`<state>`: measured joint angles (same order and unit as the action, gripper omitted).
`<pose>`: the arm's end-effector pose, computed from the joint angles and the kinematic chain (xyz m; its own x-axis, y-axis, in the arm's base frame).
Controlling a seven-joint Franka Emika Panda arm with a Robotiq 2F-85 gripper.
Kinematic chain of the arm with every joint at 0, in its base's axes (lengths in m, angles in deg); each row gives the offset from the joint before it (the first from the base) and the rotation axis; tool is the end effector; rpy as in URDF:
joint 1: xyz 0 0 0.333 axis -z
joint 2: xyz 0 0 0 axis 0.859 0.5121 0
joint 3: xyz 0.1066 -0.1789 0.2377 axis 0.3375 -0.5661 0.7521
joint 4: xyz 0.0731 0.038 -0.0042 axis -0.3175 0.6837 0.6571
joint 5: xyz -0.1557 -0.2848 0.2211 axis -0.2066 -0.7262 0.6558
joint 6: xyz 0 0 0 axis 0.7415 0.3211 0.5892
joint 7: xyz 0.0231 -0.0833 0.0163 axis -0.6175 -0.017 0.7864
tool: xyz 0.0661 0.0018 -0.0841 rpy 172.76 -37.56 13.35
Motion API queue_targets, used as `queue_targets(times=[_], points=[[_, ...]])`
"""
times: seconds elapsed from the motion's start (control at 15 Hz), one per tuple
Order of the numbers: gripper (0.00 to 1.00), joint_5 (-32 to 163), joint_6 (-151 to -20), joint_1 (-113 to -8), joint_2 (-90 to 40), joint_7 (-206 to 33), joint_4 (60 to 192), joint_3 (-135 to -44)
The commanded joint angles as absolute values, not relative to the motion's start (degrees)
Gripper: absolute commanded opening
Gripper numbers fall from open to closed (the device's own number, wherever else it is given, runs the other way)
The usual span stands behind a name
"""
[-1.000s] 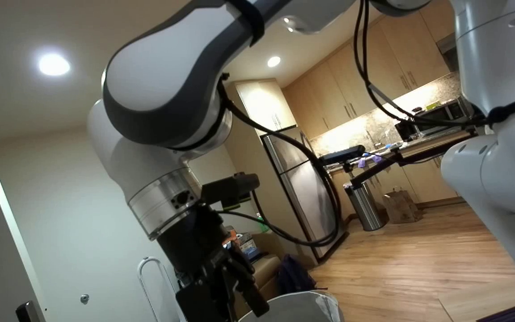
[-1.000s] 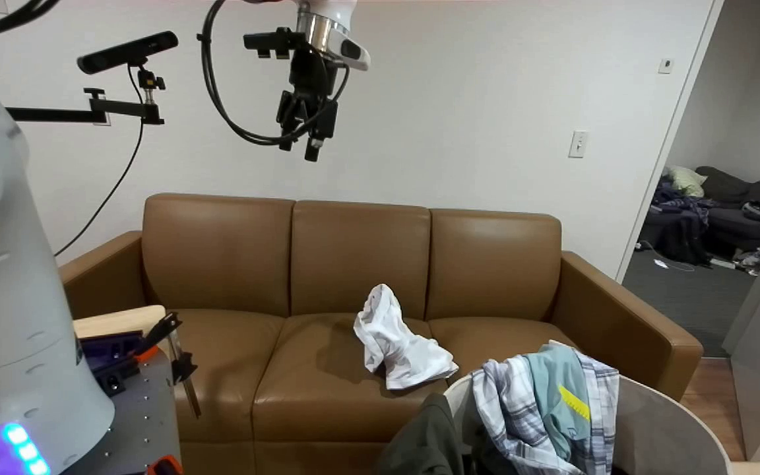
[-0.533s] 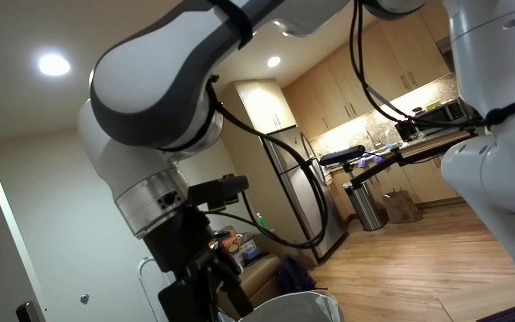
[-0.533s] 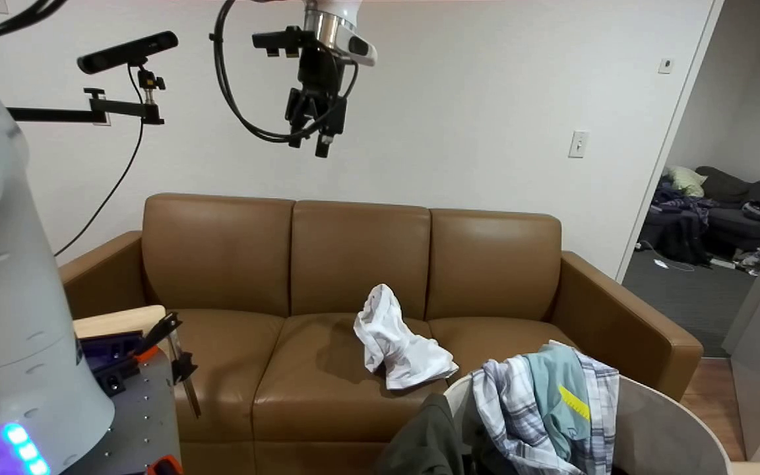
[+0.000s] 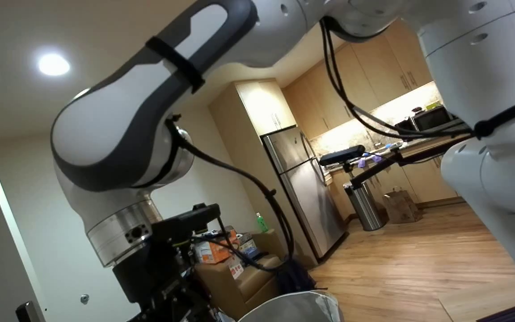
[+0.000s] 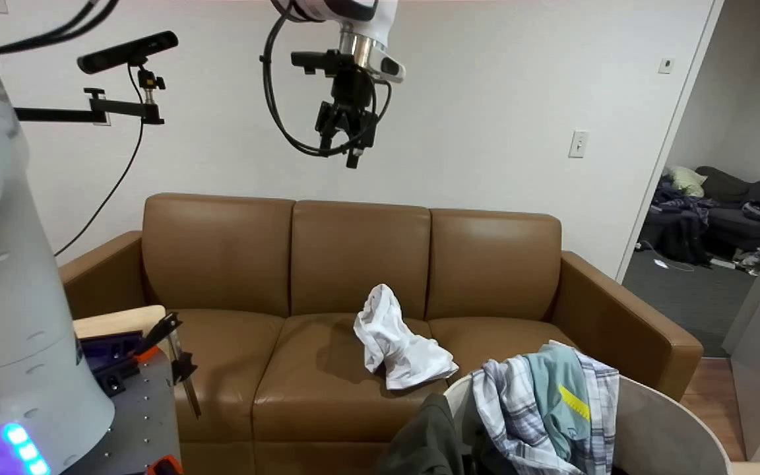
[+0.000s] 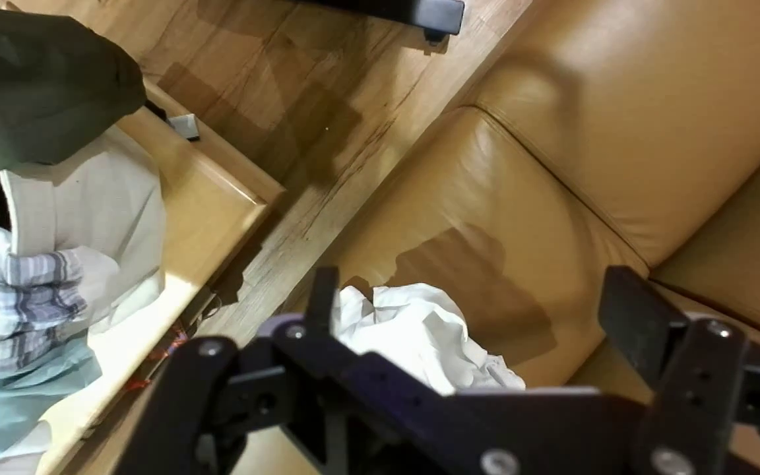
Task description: Put the white shirt in the basket
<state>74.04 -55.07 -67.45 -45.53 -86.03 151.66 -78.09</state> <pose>0.4900 0.1476 0.4536 0.9694 0.1692 -0.1777 0.1589 -0.9848 -0.0703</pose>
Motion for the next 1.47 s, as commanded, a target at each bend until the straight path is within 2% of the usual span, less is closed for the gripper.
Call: queue_targets(times=[0.0, 0.4, 0.8, 1.07, 1.4], points=[[1.0, 72.8, -53.0, -67.0, -36.1, -83.9, 144.0, -78.3], [1.0, 73.9, -50.4, -66.8, -24.2, -81.9, 136.2, -78.9], [1.0, 73.9, -50.9, -67.3, -22.8, -83.4, 135.0, -79.1], [1.0, 71.4, -56.7, -68.7, -23.7, -85.4, 136.7, -79.0], [1.0, 70.4, -64.5, -68.9, -18.2, -84.0, 135.8, -79.2]])
